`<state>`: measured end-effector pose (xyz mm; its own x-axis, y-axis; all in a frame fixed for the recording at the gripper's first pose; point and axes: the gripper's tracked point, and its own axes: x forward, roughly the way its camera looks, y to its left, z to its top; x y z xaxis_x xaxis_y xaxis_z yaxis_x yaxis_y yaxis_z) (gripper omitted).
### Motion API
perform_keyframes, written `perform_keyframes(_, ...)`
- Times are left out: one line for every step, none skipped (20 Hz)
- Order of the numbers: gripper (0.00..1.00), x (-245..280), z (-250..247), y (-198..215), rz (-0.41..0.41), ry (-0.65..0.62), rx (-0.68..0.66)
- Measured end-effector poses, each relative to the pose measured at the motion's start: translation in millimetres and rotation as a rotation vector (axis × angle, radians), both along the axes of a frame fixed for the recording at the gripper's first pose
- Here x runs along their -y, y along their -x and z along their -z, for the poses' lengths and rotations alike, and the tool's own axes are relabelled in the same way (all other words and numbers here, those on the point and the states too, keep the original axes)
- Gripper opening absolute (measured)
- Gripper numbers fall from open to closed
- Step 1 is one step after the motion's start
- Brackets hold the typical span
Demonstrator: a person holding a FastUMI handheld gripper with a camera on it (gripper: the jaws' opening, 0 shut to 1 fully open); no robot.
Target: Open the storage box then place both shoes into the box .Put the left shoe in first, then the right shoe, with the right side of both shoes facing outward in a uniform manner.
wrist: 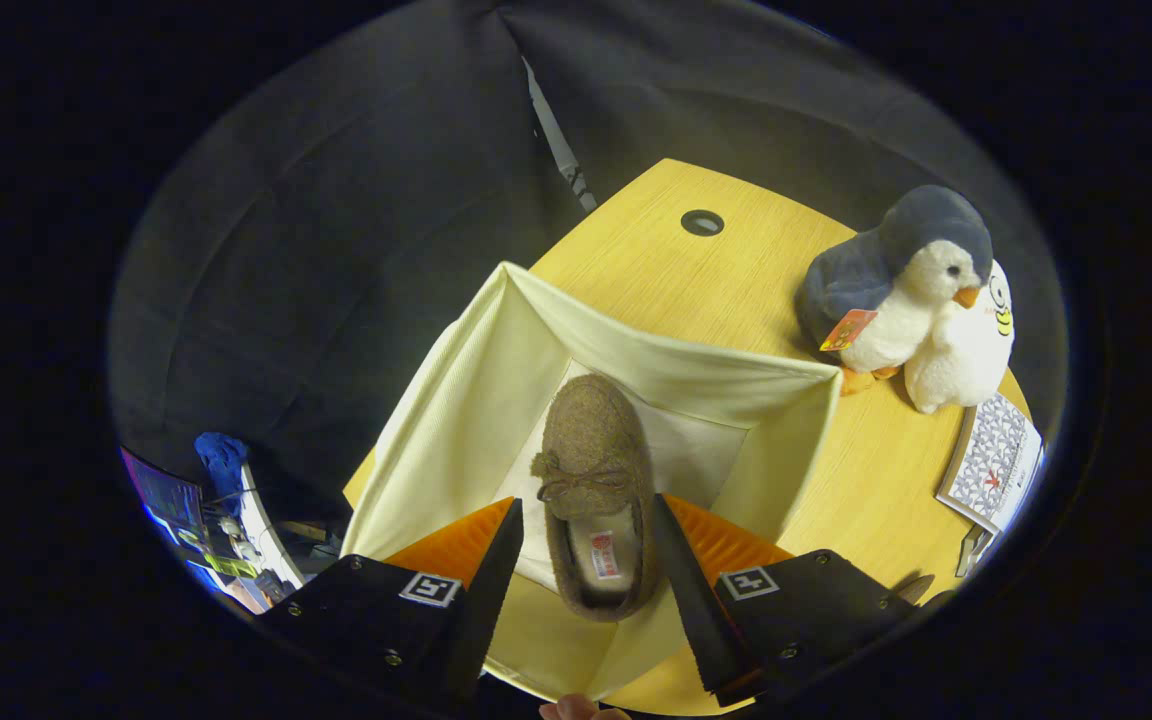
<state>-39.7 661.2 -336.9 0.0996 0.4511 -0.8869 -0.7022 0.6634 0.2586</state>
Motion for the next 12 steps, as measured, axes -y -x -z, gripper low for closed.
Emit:
perform_keyframes(0.79,5.5,-7.9,-0.3,0.011,-0.019,0.005)
perform_keyframes(0.79,12.0,-18.7,-1.6,0.017,-0.035,0.015)
perform_keyframes(0.79,20.0,-28.0,-2.7,0.027,-0.048,0.029)
perform_keyframes(0.79,29.5,-38.5,-4.2,0.041,-0.061,0.038)
perform_keyframes(0.79,36.7,-48.8,-5.6,0.058,-0.078,0.043)
perform_keyframes(0.79,47.3,-57.5,-7.9,0.076,-0.091,0.048)
perform_keyframes(0.79,59.6,-64.1,-11.4,0.095,-0.102,0.055)
perform_keyframes(0.79,72.5,-70.0,-14.7,0.114,-0.111,0.064)
perform_keyframes(0.79,86.4,-75.3,-16.8,0.135,-0.118,0.069)
perform_keyframes(0.79,99.5,-80.8,-18.4,0.154,-0.127,0.071)
perform_keyframes(0.79,114.1,-83.8,-19.7,0.173,-0.133,0.075)
perform_keyframes(0.79,128.3,-88.0,-21.0,0.191,-0.142,0.077)
